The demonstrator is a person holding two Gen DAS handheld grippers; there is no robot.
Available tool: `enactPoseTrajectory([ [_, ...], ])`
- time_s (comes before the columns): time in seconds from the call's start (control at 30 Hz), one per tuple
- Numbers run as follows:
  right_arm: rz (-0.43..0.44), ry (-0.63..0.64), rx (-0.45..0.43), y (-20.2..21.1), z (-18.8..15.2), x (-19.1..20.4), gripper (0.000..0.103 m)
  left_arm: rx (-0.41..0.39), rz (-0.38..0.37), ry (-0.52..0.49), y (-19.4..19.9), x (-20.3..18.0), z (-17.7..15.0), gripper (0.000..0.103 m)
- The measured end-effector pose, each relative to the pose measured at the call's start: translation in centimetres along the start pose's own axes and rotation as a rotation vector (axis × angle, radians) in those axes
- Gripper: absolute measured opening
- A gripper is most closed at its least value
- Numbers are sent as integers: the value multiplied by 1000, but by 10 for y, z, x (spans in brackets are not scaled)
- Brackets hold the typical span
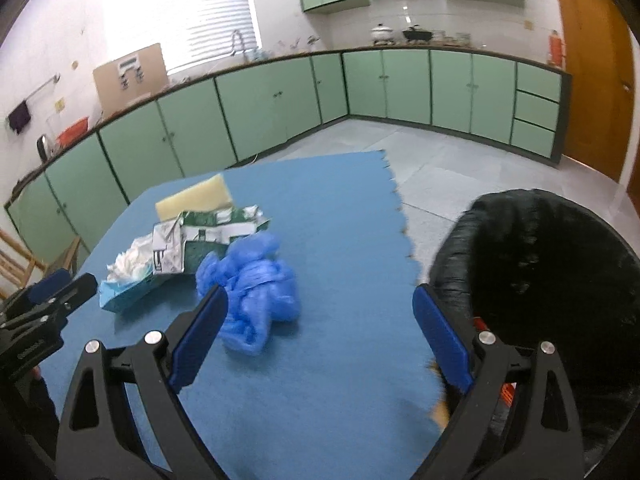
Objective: Collect trash
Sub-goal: 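Grasp the blue plastic bag with the right gripper, then grasp the light blue paper carton with the left gripper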
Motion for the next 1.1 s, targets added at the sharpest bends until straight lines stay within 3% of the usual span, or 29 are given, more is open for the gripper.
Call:
enactPoseTrajectory([
  [0.47,0,72,113,-57,-16,36,90,63,38,26,-23,28,-20,76],
  [0.5,3,70,124,-60,-16,36,87,67,37,27,-25,28,-21,76],
  [0.57,25,72,151,-65,-16,38,70,70,41,27,-27,28,-22,76],
  [0.63,52,81,175,-70,-17,42,60,69,48,24,-29,27,-22,76],
  [0.77,71,91,173,-68,-18,45,53,75,61,10,-35,26,-22,70],
  [0.87,77,91,168,-62,-19,43,53,88,65,4,-39,27,-25,62],
  [1.1,92,78,148,-45,-20,38,53,143,52,-7,-54,25,-33,56],
])
Point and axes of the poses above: each gripper's, at about its wrist camera, not at the fingertips, and y roughly against the way its jaws point, x to its left, z to its top, the point moved 6 cm from there along -y, roughly the way its jaws point, and after that the axes turned 2 degrees about -y, right-handed, at the moved point
